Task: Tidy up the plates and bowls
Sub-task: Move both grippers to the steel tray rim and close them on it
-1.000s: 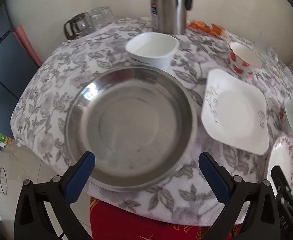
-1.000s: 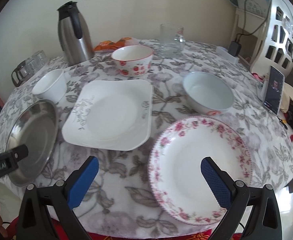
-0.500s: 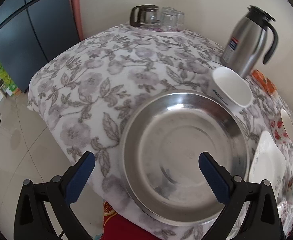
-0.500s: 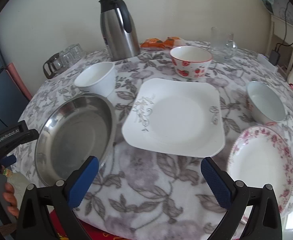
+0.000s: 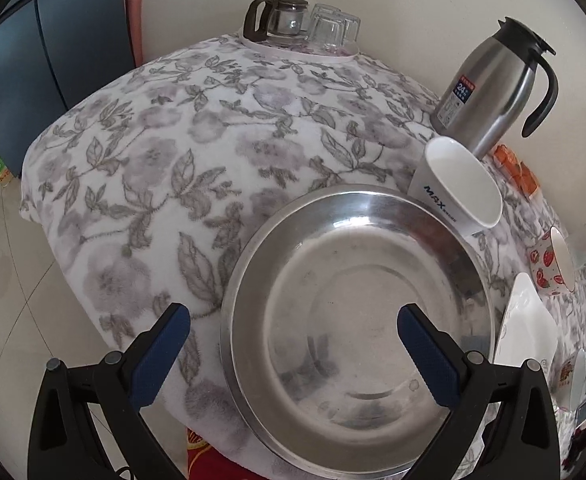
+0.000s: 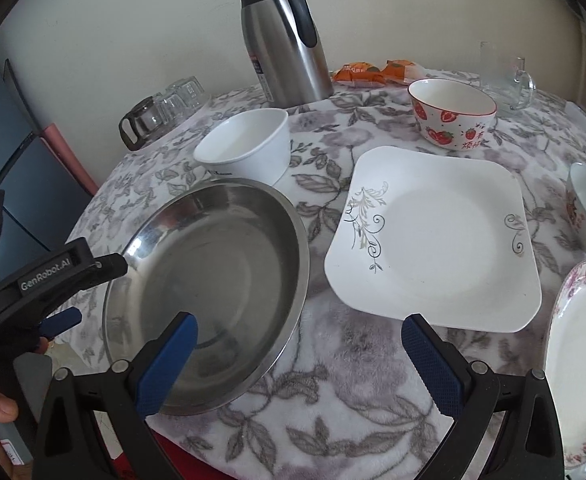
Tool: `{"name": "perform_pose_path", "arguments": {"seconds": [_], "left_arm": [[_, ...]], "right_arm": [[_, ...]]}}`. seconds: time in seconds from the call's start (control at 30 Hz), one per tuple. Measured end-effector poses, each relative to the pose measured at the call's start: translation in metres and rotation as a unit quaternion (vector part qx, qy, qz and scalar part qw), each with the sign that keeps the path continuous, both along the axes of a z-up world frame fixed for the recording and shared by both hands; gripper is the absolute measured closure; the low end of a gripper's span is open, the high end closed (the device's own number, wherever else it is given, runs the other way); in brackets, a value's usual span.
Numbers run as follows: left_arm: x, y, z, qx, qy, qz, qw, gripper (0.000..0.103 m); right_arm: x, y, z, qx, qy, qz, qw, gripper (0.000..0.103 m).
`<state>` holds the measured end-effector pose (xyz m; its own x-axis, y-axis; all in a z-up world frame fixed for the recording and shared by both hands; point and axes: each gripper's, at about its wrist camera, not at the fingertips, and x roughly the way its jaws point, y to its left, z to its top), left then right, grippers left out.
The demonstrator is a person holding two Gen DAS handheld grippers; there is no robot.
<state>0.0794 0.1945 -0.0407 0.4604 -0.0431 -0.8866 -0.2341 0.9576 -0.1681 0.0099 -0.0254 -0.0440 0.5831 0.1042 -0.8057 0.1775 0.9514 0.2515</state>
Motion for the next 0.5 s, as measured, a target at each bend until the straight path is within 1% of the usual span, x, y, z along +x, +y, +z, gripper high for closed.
{"name": "perform_pose_path", "arguments": {"seconds": [0.07,0.13,0.23,0.33,0.4,0.43,0.47,0.5], "left_arm": [[0.002,0.005,-0.006,-0.015,0.009,0.008,0.9998,0.000],[0.005,0.011,-0.013,-0.015,0.022,0.022,0.9994,0.000],[0.008,0.015,-0.021,-0.023,0.035,0.027,0.9988,0.000],[0.010,0.017,-0.024,-0.021,0.035,0.028,0.9988,0.000],[0.013,0.018,-0.023,-0.020,0.029,0.030,0.9989,0.000],[0.014,0.018,-0.023,-0.021,0.026,0.030,0.9990,0.000],[0.015,0.019,-0.024,-0.022,0.025,0.030,0.9990,0.000],[0.016,0.019,-0.024,-0.023,0.025,0.029,0.9990,0.001]], "right_arm": [[0.004,0.001,-0.005,0.003,0.011,-0.002,1.000,0.000],[0.007,-0.001,-0.011,0.009,0.027,-0.012,1.000,0.001],[0.011,-0.005,-0.018,0.029,0.040,-0.028,0.998,0.005],[0.015,-0.008,-0.022,0.055,0.046,-0.030,0.997,0.012],[0.016,-0.009,-0.024,0.067,0.046,-0.029,0.996,0.021],[0.017,-0.011,-0.026,0.071,0.048,-0.033,0.996,0.029],[0.018,-0.012,-0.028,0.076,0.051,-0.038,0.995,0.033],[0.020,-0.014,-0.029,0.084,0.052,-0.041,0.994,0.041]]}}
